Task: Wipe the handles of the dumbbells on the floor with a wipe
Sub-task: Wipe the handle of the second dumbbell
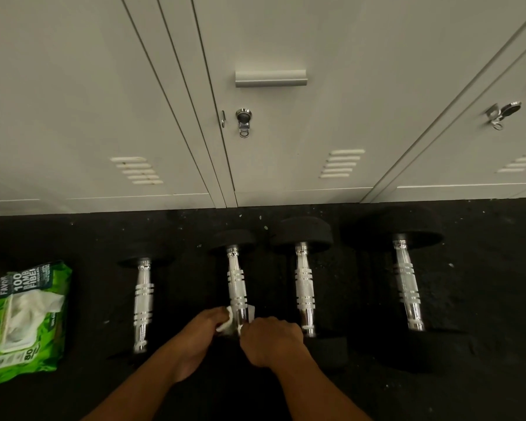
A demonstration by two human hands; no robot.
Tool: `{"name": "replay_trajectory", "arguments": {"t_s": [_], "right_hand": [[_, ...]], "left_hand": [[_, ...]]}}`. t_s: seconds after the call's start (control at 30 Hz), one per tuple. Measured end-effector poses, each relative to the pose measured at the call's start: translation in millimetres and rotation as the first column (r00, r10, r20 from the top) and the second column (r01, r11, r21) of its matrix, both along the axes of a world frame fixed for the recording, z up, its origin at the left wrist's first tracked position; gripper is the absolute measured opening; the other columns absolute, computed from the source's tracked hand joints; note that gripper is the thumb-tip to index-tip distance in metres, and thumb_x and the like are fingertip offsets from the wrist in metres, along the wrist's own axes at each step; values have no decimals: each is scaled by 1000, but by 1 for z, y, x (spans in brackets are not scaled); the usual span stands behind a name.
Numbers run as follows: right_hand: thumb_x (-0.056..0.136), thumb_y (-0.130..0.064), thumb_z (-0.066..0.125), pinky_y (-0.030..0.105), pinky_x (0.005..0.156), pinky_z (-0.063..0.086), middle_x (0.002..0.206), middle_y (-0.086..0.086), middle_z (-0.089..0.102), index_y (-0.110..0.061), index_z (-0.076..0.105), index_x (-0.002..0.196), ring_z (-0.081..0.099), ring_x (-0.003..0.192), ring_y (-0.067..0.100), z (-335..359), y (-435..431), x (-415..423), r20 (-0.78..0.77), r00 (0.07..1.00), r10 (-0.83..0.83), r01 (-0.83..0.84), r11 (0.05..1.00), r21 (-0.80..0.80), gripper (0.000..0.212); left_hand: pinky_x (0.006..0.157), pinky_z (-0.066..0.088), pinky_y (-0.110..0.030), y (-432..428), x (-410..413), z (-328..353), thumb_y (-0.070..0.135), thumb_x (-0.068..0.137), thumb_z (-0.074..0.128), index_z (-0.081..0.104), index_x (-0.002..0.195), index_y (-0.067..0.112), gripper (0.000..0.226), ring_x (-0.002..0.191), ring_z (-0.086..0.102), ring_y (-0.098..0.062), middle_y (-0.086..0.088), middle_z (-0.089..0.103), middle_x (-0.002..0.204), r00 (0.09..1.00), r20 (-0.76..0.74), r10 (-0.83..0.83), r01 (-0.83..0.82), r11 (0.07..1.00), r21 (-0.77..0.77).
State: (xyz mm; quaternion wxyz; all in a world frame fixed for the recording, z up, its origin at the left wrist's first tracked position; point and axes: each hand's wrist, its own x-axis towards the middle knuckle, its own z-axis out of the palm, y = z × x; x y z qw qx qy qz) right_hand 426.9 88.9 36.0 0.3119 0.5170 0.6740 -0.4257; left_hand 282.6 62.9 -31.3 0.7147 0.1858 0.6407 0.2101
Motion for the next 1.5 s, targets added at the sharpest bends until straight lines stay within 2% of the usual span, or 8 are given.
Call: {"name": "replay_trajectory", "arguments": {"t_s": [0.07,0.23,0.43,0.63,0.97,1.1,1.37,1.5], "right_hand": [[99,-29,31,44,93,41,127,14,57,-9,55,122,55,115,32,0,-1,-1,-5,1000,-6,6,1000,-1,38],[100,-31,32,47,99,37,141,17,42,-13,45,137,47,124,36,2,-2,-4,33,999,23,-23,1000,15,44],[100,-29,32,48,98,38,144,19,38,-13,44,139,45,127,37,4,-1,-3,33,999,37,-37,999,4,44],[100,-26,34,50,98,38,143,18,39,-14,43,140,44,127,37,7,1,-3,26,996,83,-83,997,-6,42],[101,-32,31,48,95,40,138,18,43,-15,46,136,49,121,35,3,-2,-3,20,999,29,-29,999,12,42],[100,-31,31,48,97,38,139,17,43,-16,44,138,48,123,35,0,-3,-3,28,999,29,-29,999,25,43],[99,-31,35,54,105,33,137,17,45,-14,44,137,47,123,35,-2,-5,-4,40,998,52,-53,998,21,43],[99,-31,33,51,101,35,139,17,44,-16,44,138,47,124,35,-1,-4,-3,34,998,46,-47,999,26,42]], "left_hand": [[70,45,-29,1,1,-1,-3,87,42,70,84,3,30,73,63,-19,-17,69,85,999,-38,-14,14,1000,18],[60,45,-27,20,7,-2,-6,84,37,71,82,-3,34,68,61,-24,-22,70,83,993,-113,33,-38,998,-42],[72,52,-33,57,14,2,0,92,32,69,105,-4,39,91,68,-28,-21,72,103,951,-4,309,-308,946,-98],[82,53,-39,95,11,7,-3,93,27,62,107,-11,38,95,68,-34,-27,70,102,904,5,428,-427,901,-74],[86,49,-33,43,11,7,14,99,32,71,106,6,41,97,69,-25,-13,75,100,994,-44,98,-100,995,-28],[71,45,-26,15,5,2,6,92,38,75,93,8,36,74,65,-12,-7,74,85,988,-108,-114,115,993,5],[82,47,-34,11,6,-4,1,87,46,77,96,5,32,86,64,-27,-20,73,98,991,-124,-49,38,995,-90],[70,46,-31,30,7,-3,1,84,43,76,92,-4,34,81,62,-29,-27,71,99,988,-155,-11,-13,988,-153]]}}
